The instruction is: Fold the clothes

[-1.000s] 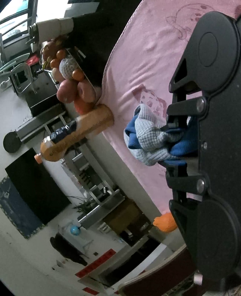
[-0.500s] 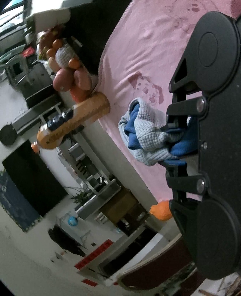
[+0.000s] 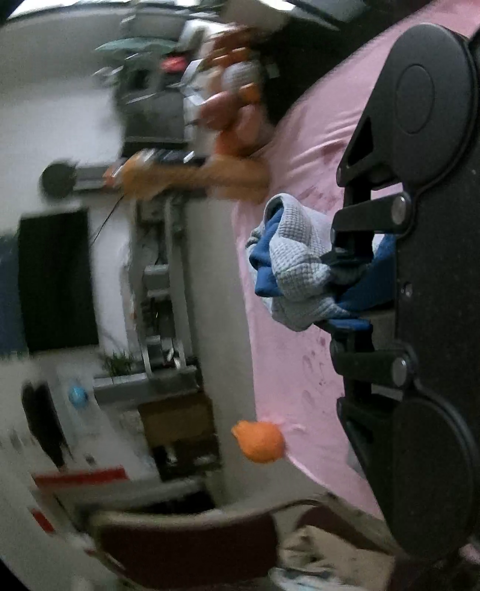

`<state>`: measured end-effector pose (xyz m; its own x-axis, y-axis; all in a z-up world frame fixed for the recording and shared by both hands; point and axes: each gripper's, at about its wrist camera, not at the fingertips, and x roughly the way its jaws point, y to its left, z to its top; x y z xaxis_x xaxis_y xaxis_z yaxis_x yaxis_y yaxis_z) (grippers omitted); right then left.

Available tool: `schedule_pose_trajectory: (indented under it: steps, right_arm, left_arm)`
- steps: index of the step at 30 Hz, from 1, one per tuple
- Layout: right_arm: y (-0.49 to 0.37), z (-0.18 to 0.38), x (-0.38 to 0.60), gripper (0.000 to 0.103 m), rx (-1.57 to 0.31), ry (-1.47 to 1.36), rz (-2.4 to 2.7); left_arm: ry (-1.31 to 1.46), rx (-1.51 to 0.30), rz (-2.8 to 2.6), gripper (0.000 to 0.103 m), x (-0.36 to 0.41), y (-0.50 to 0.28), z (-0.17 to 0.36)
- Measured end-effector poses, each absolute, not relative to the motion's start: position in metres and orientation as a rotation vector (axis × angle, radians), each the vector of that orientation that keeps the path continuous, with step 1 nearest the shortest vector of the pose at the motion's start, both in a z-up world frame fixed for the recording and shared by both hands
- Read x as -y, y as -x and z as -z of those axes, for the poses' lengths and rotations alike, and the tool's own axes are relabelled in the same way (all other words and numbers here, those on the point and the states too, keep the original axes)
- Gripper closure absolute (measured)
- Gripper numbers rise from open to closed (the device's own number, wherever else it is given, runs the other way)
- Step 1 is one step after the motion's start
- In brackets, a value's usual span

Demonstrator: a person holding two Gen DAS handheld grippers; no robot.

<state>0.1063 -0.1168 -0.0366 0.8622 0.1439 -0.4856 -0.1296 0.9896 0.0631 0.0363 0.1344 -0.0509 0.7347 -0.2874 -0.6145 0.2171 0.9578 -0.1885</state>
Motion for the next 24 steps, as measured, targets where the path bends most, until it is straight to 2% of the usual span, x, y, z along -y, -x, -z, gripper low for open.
schedule_pose_trajectory:
  steps: [6, 11, 20, 24]
  right_arm:
    - [-0.088, 0.032, 0.018, 0.079, -0.422, 0.269, -0.284]
    - [-0.062, 0.058, -0.061, 0.079, -0.319, 0.536, -0.487]
    - [-0.05, 0.146, -0.124, 0.078, -0.374, 0.972, -0.722]
    - [-0.044, 0.146, -0.122, 0.072, -0.404, 1.027, -0.748]
  left_arm:
    - [0.37, -0.633, 0.104, 0.074, -0.215, -0.015, 0.052]
    - [0.501, -0.614, 0.091, 0.074, -0.244, -0.005, 0.056]
    - [0.575, -0.645, 0.059, 0.074, -0.266, -0.011, 0.068]
    - [0.575, -0.658, 0.056, 0.074, -0.266, -0.013, 0.071]
